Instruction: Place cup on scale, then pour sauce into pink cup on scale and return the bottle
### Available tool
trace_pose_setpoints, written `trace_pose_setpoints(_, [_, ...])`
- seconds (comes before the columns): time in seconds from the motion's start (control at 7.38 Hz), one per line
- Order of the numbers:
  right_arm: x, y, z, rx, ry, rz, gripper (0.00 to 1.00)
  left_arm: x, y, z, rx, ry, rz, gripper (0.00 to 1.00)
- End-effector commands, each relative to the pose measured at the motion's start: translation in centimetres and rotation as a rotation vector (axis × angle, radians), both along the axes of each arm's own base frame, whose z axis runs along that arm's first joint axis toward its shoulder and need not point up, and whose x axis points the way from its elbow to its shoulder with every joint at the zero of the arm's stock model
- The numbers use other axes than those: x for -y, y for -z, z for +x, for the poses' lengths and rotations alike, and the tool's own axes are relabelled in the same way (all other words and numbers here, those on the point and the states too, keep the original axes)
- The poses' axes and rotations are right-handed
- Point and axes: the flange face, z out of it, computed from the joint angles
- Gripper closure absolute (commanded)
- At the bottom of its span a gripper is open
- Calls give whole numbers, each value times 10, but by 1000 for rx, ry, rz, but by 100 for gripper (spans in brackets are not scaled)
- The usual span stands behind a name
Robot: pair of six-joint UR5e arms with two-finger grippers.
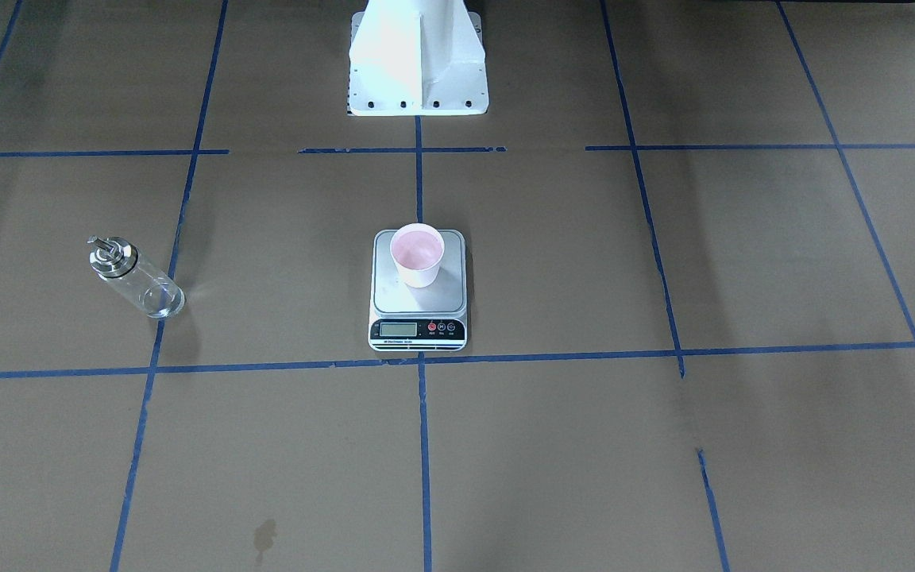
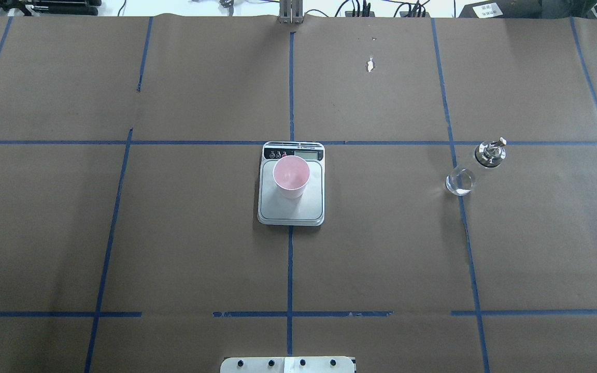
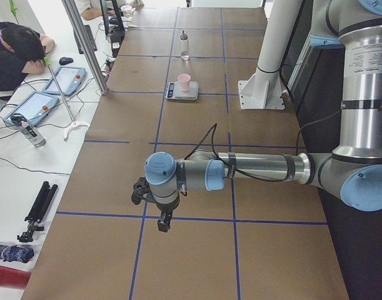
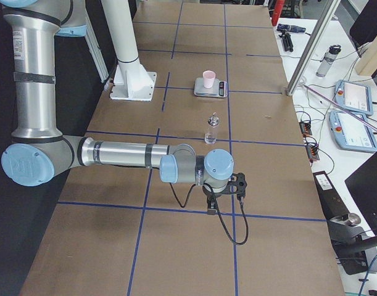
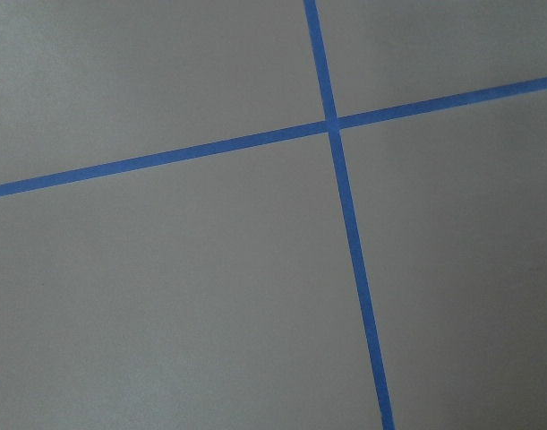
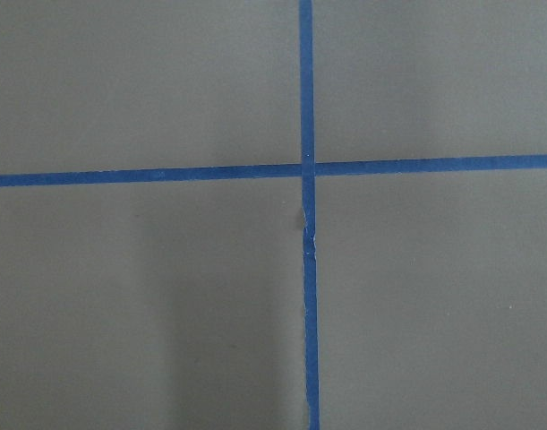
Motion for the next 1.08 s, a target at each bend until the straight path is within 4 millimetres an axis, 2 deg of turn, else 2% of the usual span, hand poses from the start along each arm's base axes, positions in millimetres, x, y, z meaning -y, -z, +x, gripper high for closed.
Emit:
trace_pose_setpoints(0.0, [0, 0, 8, -14, -20, 2, 0, -1, -1, 0, -2, 1, -5, 0])
trace_pose_setpoints(0.41, [-1, -1, 10, -31, -51, -31, 0, 3, 7, 1, -16, 159, -146, 0])
trace_pose_setpoints(0.95, [0, -1, 10, -30, -58, -36, 0, 2, 5, 4, -57, 159, -161, 0])
